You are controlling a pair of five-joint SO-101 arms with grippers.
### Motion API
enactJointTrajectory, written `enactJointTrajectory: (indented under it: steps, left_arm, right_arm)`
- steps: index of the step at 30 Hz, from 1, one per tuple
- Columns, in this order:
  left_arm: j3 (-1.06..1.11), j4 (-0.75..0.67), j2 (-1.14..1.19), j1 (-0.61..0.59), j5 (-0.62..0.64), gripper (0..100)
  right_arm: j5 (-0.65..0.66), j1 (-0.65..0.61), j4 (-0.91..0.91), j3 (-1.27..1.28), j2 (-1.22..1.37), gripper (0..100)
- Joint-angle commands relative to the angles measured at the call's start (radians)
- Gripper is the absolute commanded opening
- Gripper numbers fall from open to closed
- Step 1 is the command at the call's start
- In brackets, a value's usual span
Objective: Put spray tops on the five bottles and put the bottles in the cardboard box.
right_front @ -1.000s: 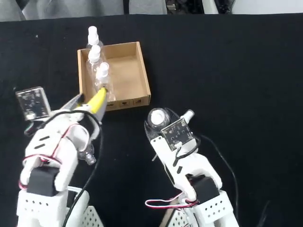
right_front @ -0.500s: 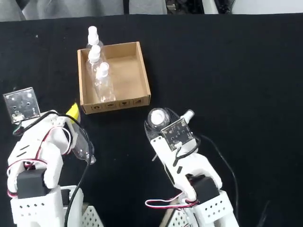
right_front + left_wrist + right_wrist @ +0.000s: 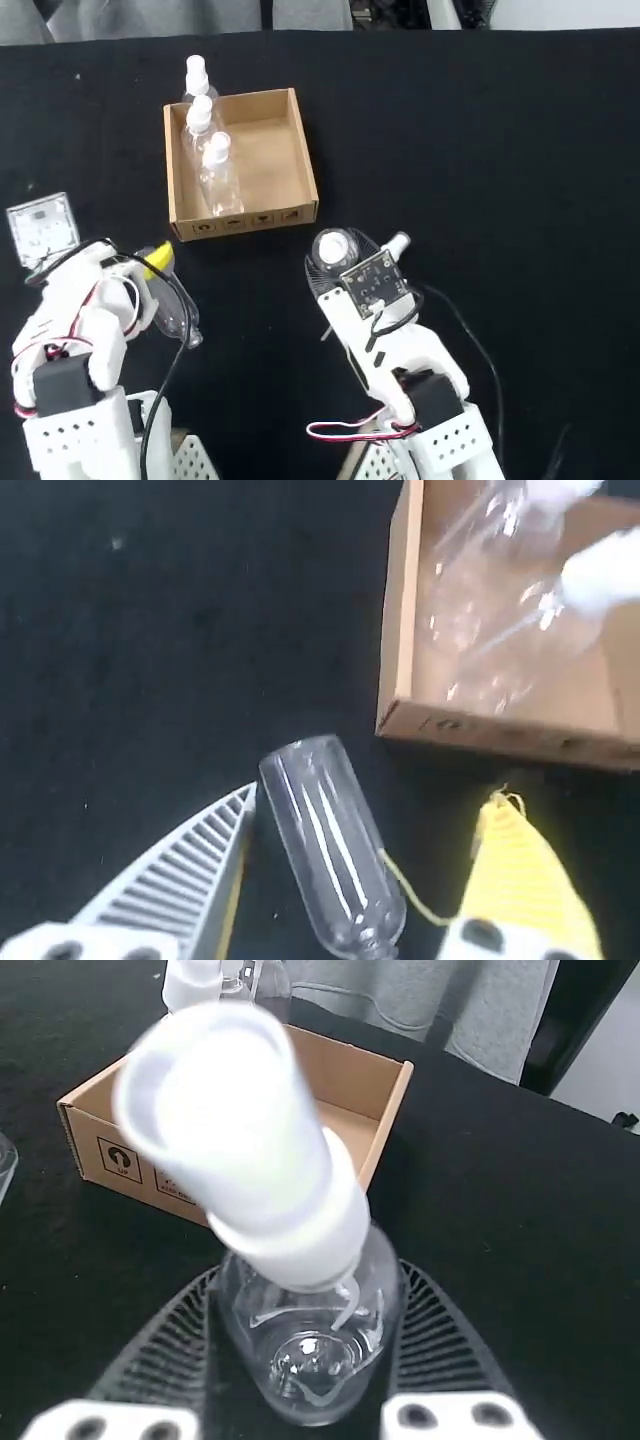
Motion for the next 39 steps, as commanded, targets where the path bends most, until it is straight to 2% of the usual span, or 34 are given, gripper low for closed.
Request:
enactJointTrajectory:
  steps: [1,19,27,39]
  left_arm:
    - [0.008,-0.003,0.063,-0.008,-0.04,33]
    - [-0.122,-0.006,0.58,-0.008,-0.041,33]
    - [-0.085,-0.135,0.717,-0.01,-0.034,33]
    - [-0.082,-0.215,0.89,-0.002,-0.034,32]
  right_arm:
    - [-0.008,0.034,-0.025,-0.004,-0.097,7.8]
    - [-0.008,0.034,-0.025,-0.004,-0.097,7.8]
    - [-0.008,0.034,-0.023,-0.004,-0.097,7.8]
    - [-0.008,0.061,-0.029,-0.004,-0.097,7.8]
